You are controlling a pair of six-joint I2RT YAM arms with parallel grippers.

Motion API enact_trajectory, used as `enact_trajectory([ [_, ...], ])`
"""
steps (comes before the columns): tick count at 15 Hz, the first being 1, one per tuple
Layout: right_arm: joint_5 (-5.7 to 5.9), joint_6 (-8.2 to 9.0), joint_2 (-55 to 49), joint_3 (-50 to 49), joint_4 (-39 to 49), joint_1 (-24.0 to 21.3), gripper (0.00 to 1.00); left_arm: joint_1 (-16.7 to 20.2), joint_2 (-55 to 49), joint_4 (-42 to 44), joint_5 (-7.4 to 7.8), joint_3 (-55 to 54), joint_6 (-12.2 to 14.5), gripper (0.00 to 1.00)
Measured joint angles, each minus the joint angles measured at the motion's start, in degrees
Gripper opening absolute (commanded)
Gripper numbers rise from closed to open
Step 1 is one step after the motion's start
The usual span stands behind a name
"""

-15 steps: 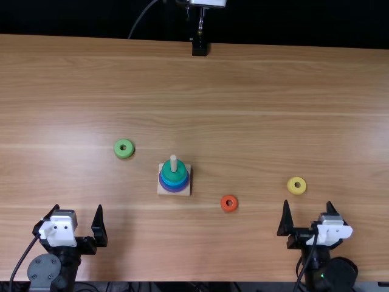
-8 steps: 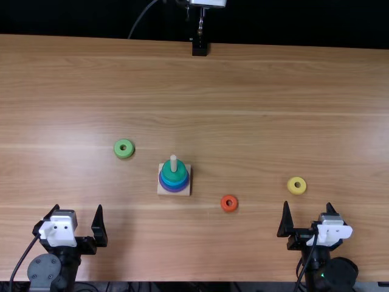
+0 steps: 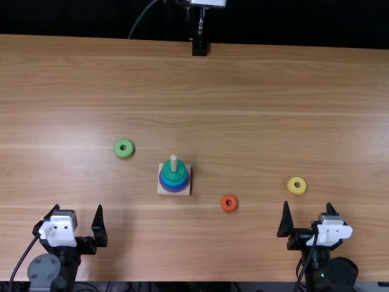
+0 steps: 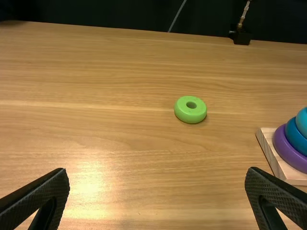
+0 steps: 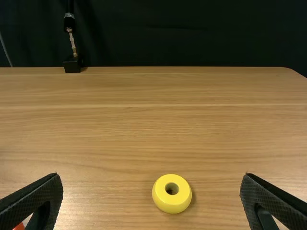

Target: Build the Hanoi tower: stack the rings onto the peg from bottom to top in this color order: purple, dark blue, light blue, dark green, light green, yellow, orange.

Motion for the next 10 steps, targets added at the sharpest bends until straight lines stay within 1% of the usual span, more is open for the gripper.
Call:
enact_trajectory([
  [3,-0.02,0.02,0.0,0.0,0.0,0.0,1.00,0.2,0.0,0.0,0.07,0.0,0.0,1.00],
  [5,-0.02,0.00,0.0,0.0,0.0,0.0,1.00,1.9,0.0,0.0,0.02,0.0,0.0,1.00],
  [7,-0.02,0.02,0.0,0.0,0.0,0.0,1.00,2.3,0.0,0.2,0.04,0.2,0.0,1.00],
  [10,-0.02,0.02,0.0,0.0,0.0,0.0,1.00,2.3,0.4,-3.6,0.02,3.4,-0.2,1.00],
])
